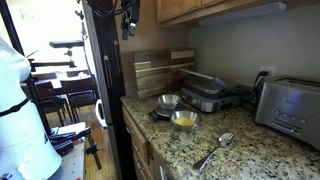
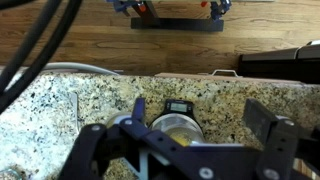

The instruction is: Pick up the spoon from the countertop, scoop some powder from the bowl and put the scooped powder in the other bowl

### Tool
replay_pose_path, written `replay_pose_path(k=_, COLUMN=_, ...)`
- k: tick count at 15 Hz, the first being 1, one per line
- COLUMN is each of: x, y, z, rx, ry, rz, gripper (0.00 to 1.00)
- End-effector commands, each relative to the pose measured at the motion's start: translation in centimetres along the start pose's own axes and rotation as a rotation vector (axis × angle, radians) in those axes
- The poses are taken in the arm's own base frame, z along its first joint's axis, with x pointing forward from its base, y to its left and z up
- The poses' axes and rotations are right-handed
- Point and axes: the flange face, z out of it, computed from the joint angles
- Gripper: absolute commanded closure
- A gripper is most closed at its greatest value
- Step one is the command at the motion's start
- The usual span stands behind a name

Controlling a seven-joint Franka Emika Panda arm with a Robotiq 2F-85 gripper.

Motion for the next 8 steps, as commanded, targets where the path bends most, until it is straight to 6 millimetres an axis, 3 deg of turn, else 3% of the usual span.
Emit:
replay_pose_path(k=1, x=0.0, y=0.0, z=0.0, rx=0.000, ry=-0.001, rz=0.000, gripper=0.00)
replay_pose_path(k=5, x=0.0, y=0.0, z=0.0, rx=0.000, ry=0.000, rz=0.000, gripper=0.00)
replay_pose_path(k=8, x=0.7, y=1.3, z=0.3, rx=0.009, ry=0.048, rz=-0.016, gripper=0.00)
